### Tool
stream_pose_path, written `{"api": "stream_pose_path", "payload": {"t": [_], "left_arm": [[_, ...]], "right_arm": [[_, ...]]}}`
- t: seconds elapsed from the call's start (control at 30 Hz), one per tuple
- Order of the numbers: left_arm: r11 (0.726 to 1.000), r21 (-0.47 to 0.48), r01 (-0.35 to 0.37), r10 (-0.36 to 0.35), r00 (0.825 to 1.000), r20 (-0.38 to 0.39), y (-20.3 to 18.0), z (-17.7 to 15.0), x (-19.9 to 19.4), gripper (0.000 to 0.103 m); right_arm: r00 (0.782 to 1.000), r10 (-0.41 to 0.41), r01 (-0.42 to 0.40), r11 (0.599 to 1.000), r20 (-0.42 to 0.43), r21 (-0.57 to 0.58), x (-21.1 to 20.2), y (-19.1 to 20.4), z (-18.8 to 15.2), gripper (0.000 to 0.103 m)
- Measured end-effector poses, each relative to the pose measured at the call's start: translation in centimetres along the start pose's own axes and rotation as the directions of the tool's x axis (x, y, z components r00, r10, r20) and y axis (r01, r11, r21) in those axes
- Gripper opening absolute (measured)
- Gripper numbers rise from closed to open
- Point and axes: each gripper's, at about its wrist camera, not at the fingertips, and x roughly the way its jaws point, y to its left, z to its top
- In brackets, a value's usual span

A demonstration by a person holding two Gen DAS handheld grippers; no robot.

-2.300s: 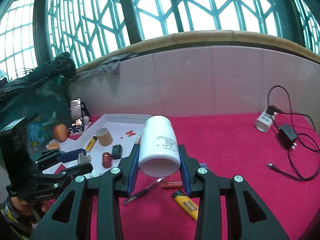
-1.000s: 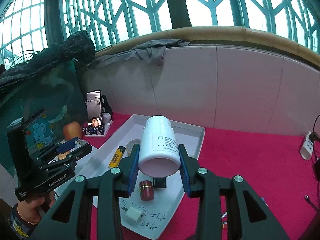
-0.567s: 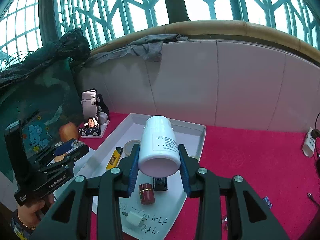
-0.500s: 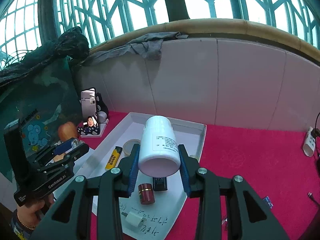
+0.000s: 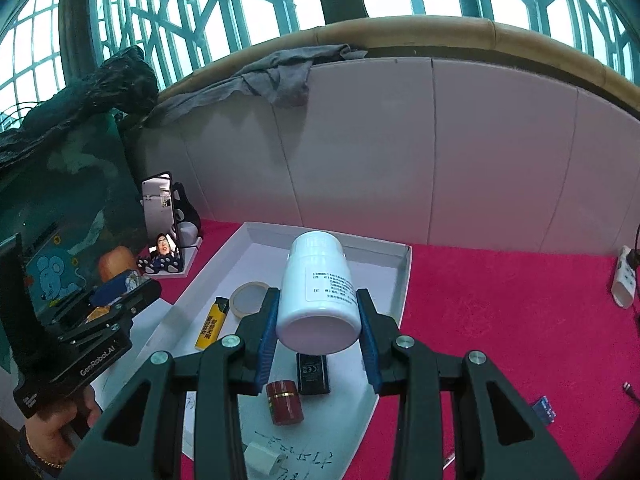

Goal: Organize rigid objects
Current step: 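Carry the badge and pill bottle over the white tray with both tools, then open both tools to release the badge and pill bottle into the tray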

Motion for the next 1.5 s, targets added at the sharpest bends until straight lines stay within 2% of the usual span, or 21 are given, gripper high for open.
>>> {"api": "stream_pose_path", "payload": {"t": [0.6,1.33,1.5], "left_arm": [[0.999,0.041,-0.005,0.007,0.998,-0.060,-1.9,-0.5,3.2,0.045],[1.000,0.021,-0.003,0.006,0.991,-0.136,-1.8,-1.9,6.3,0.045],[1.000,-0.007,0.016,-0.017,0.989,-0.148,-1.4,-1.8,6.6,0.045]], "right_arm": [[0.998,-0.044,0.045,0.999,-0.055,0.013,4.1,-0.1,0.3,0.036],[0.985,-0.100,0.102,0.995,-0.143,0.005,9.6,0.2,-1.5,0.036],[0.983,-0.108,0.110,0.994,-0.150,0.005,10.0,0.4,-1.5,0.037]]}}
